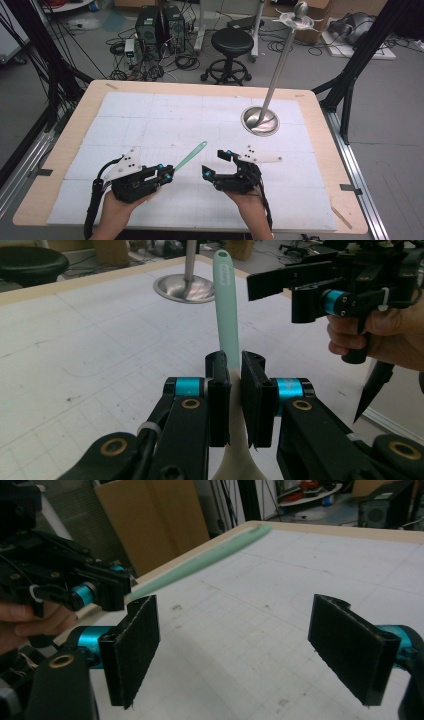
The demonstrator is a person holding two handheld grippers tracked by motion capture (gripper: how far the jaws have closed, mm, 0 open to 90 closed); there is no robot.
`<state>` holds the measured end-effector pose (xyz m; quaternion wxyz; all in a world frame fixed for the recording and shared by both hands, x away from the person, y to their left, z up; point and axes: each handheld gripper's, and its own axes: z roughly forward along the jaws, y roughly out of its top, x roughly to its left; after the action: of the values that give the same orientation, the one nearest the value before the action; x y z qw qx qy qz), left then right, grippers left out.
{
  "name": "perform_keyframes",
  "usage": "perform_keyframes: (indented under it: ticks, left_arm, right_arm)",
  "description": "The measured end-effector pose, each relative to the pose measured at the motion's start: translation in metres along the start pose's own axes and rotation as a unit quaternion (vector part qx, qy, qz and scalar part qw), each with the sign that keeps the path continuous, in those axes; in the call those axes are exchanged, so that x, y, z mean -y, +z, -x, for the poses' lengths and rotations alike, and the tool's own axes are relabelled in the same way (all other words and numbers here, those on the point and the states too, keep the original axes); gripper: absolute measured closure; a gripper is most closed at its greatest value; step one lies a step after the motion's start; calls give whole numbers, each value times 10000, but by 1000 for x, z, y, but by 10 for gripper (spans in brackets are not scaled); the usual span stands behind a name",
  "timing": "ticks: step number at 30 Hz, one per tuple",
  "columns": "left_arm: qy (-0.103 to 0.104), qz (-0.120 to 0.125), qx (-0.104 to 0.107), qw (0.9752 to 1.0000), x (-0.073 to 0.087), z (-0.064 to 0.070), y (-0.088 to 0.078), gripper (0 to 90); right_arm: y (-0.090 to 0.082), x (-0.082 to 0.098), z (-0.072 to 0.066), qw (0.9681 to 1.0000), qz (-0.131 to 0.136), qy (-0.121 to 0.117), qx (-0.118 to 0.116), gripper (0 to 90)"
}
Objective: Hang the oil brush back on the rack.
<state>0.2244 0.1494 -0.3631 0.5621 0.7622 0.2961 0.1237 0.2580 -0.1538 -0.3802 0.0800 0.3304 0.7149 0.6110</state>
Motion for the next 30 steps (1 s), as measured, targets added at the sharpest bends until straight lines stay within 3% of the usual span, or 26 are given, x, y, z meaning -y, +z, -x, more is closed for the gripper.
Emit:
perform_keyframes:
  ticks: [6,17,20,30]
  left_arm:
    - [47,-67,130,9999,1,7,7,817]
    - [75,-96,251,9996,3,13,12,816]
    - [77,-99,274,9995,3,15,12,815]
    - [122,-52,286,9995,1,19,14,815]
  right_arm:
    - [6,-3,-3,9995,62,66,-294,276]
    - [7,-8,-6,9983,214,138,-517,376]
    - [6,-11,-9,9971,313,143,-686,423]
    - [4,-23,-20,9955,390,-42,-864,559]
